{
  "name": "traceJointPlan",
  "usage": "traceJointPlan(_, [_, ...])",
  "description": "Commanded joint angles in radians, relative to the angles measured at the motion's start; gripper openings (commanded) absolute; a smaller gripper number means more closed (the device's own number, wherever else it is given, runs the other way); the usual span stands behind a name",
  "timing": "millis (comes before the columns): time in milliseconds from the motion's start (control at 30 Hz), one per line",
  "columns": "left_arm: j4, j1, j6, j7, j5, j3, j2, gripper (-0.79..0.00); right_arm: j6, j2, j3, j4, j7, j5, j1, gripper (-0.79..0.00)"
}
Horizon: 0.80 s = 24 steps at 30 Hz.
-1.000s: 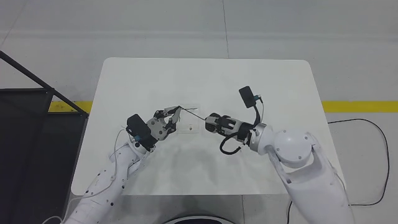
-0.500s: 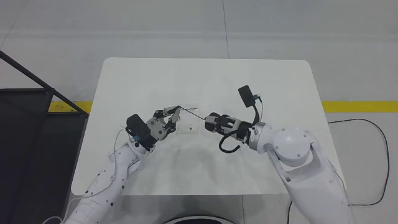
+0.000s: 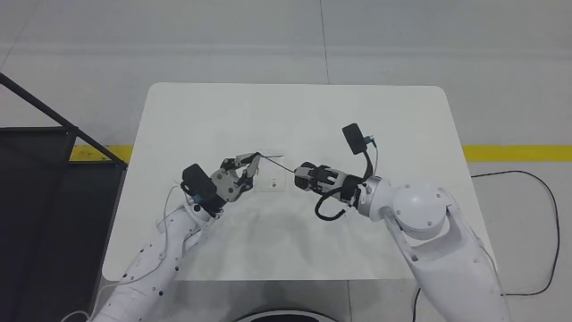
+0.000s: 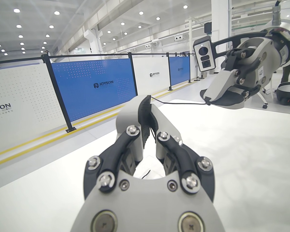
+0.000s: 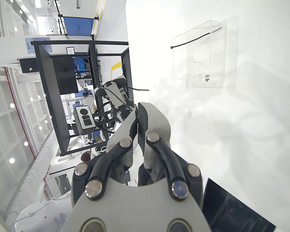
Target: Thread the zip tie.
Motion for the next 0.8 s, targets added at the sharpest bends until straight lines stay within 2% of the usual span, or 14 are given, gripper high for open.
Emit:
traceJointPlan(0, [0.001, -0.001, -0.001, 0.000, 0.002, 0.000, 0.000, -0.785, 0.000, 0.000, -0.001, 0.000, -0.001, 0.001, 0.001, -0.785])
traceJointPlan(500, [0.005, -0.004, -0.009, -0.002, 0.015, 0.003, 0.000, -0.785, -0.012, 0.003, -0.002, 0.006, -0.009, 0.027, 0.005, -0.785])
traceJointPlan(767, [0.007, -0.006, -0.009, -0.001, 0.023, 0.006, -0.001, -0.785, -0.061, 0.004, 0.023, 0.009, -0.018, 0.085, -0.010, -0.785])
